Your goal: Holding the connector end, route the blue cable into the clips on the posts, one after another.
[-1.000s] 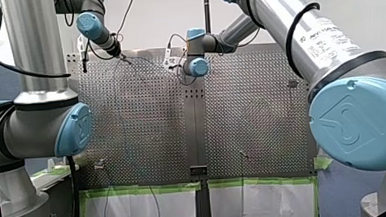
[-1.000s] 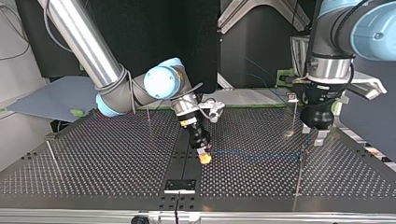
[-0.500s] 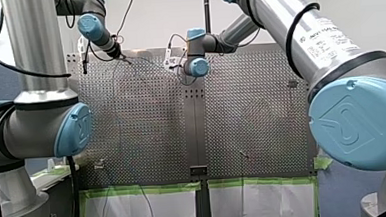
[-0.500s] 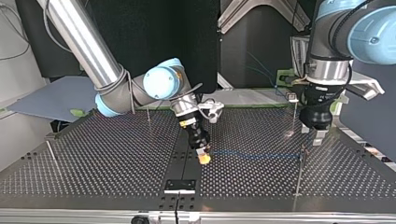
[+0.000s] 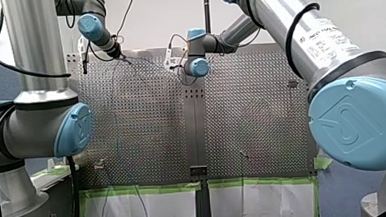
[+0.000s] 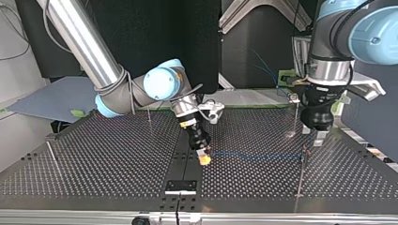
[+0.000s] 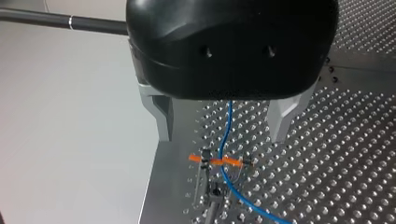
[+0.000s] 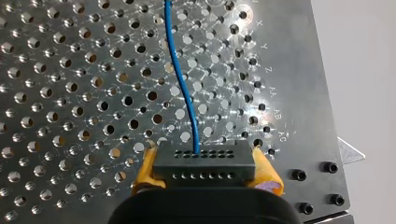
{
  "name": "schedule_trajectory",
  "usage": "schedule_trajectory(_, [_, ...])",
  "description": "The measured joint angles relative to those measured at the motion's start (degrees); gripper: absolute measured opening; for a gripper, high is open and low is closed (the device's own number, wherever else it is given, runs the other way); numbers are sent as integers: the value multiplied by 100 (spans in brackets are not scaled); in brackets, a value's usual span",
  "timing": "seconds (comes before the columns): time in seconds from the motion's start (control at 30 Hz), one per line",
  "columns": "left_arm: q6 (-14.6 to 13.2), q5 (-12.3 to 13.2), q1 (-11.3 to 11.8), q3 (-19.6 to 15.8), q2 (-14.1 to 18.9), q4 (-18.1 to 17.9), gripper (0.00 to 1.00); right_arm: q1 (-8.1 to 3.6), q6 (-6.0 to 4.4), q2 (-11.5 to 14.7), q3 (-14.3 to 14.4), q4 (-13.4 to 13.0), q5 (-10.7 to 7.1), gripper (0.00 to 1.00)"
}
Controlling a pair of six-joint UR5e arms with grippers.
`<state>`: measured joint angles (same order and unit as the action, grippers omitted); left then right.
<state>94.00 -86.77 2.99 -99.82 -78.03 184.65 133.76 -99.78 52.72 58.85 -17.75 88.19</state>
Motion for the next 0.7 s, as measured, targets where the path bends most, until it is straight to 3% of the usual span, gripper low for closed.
schedule_trajectory(0.3, [-376,218,-242,55,-129,14,100,-9,1,-2,0,-8,4,0])
schedule_trajectory(0.7, [-358,223,-580,537,-507,2,100,-20,26,-2,0,-17,-3,0])
